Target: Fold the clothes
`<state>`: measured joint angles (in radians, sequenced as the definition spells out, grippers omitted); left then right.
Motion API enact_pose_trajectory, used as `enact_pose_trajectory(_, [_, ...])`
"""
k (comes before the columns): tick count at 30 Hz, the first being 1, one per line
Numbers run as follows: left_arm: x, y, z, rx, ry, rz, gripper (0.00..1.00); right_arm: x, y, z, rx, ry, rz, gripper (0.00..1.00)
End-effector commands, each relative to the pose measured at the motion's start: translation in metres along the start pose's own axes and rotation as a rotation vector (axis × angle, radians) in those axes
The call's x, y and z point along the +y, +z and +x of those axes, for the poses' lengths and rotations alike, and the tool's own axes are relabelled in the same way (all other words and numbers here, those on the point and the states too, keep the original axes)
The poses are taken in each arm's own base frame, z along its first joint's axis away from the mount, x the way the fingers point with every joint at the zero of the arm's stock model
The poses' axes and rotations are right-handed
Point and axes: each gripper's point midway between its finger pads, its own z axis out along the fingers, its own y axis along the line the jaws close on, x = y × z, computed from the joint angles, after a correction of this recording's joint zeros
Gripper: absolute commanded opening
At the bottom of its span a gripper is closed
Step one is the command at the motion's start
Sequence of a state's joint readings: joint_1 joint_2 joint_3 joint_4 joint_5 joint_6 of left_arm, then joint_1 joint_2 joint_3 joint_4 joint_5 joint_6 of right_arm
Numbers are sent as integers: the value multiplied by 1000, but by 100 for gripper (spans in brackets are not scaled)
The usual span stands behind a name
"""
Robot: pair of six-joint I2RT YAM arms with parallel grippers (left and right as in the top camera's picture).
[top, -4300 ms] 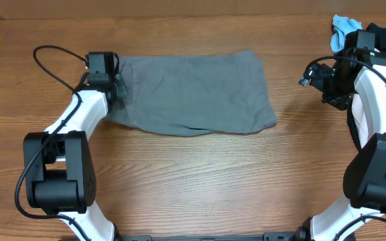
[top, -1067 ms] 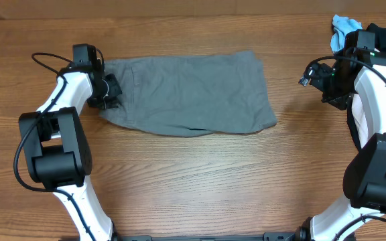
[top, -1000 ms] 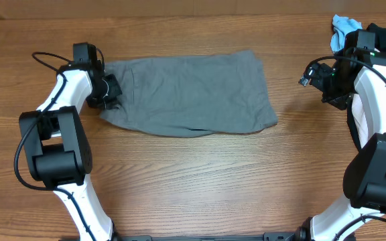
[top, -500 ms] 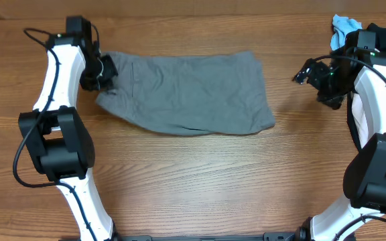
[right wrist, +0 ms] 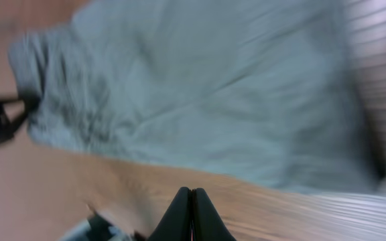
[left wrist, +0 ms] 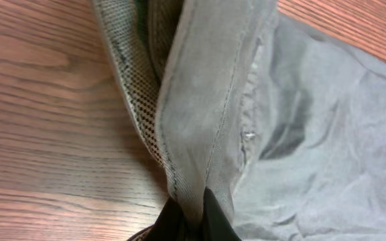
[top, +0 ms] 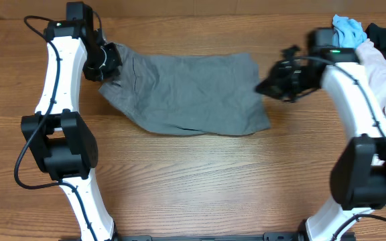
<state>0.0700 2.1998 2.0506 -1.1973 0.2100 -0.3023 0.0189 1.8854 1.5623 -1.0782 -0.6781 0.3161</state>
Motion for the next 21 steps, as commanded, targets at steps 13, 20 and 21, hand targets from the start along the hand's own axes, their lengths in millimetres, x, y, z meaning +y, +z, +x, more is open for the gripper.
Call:
enact_pose_trajectory(13, [-23,-48,-7,-89,100,51,4,53,130,50,100,-103,125,4])
enact_pose_trajectory(20, [-30,-75,-6,-140,114,70,6,65,174,70,145,-183,107,4])
enact_pose_trajectory(21, [-30,-77,-5,-142,114,71,6,62,178,71,132,-189,137,4])
